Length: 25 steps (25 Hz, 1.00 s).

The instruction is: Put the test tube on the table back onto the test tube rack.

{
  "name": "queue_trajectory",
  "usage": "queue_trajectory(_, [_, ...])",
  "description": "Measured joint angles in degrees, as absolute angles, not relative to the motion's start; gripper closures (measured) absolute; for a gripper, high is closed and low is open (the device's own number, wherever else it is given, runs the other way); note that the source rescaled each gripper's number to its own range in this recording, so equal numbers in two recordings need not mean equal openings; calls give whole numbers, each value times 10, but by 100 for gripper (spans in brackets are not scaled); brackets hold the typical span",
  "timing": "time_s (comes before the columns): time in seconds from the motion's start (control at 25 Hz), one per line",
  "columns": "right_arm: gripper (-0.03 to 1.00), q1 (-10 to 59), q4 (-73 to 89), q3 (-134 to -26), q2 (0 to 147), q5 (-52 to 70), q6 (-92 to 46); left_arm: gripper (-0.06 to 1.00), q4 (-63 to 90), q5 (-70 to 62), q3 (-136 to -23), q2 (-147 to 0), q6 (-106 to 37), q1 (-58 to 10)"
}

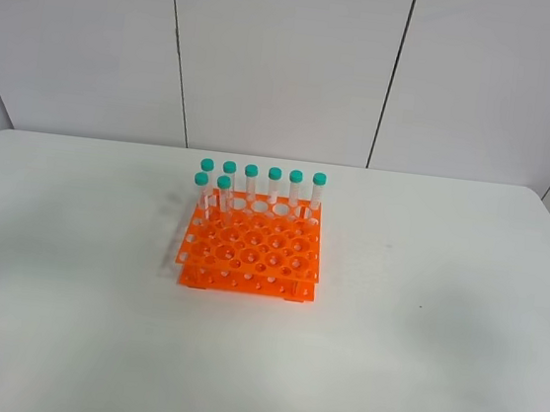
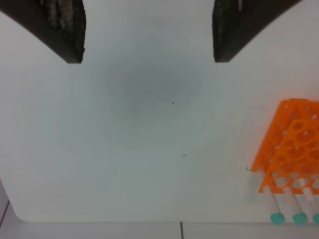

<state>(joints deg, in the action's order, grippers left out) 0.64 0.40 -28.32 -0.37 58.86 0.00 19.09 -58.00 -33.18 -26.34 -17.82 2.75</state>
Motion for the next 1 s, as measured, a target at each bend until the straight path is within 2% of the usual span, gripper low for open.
queue_trajectory(0.4, [38,6,4,-283,-4,589,0,60,141,-688,-332,-141,-133,28])
queue_trajectory(1.0, [38,6,4,-283,-4,589,0,60,89,-700,-316,-109,-130,28])
